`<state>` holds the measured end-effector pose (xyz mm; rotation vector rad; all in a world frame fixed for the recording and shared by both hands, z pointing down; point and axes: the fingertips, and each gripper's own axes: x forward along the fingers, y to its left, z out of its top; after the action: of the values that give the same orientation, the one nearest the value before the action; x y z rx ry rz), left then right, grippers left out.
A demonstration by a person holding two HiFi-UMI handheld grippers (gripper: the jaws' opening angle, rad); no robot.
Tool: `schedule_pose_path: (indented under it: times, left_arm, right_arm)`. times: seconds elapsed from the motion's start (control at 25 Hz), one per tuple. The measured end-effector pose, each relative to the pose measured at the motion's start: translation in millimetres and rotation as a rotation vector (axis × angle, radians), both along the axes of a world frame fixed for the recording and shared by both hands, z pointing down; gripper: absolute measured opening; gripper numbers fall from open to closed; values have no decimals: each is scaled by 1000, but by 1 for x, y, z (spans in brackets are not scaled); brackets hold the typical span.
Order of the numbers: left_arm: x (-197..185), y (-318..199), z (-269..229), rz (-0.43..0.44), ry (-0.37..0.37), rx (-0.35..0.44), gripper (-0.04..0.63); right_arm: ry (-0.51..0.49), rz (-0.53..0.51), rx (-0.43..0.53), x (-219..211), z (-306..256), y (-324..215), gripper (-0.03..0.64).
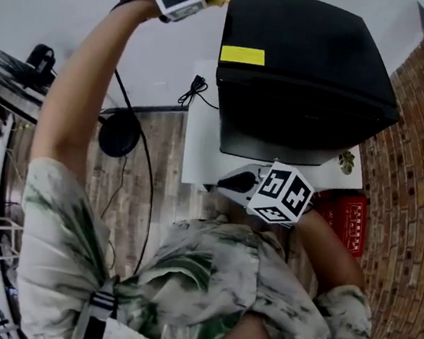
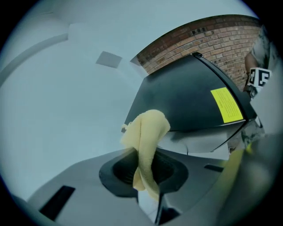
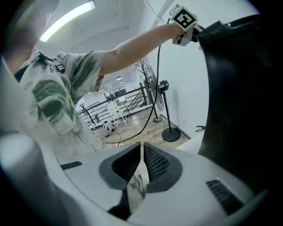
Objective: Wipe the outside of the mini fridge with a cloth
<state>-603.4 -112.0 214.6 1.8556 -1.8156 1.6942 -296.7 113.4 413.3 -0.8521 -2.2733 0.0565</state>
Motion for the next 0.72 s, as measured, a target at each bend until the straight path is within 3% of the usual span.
schedule_pose_path:
  times: [0.08, 0.36, 0.56, 0.72]
  left_arm:
    - [4, 11, 3, 22, 56, 33, 75]
    - [10, 57, -16, 24, 129, 228, 75]
    - [19, 95, 9, 4, 278, 247, 75]
    - [48, 117, 23, 26, 341, 274, 75]
  right_arm:
    - [8, 40, -18, -1, 5, 10, 43]
    - [-9, 198, -22, 14, 13, 30, 40]
    - [-19, 282, -2, 42, 16, 59, 40]
    - [-5, 367, -52, 67, 33, 87, 40]
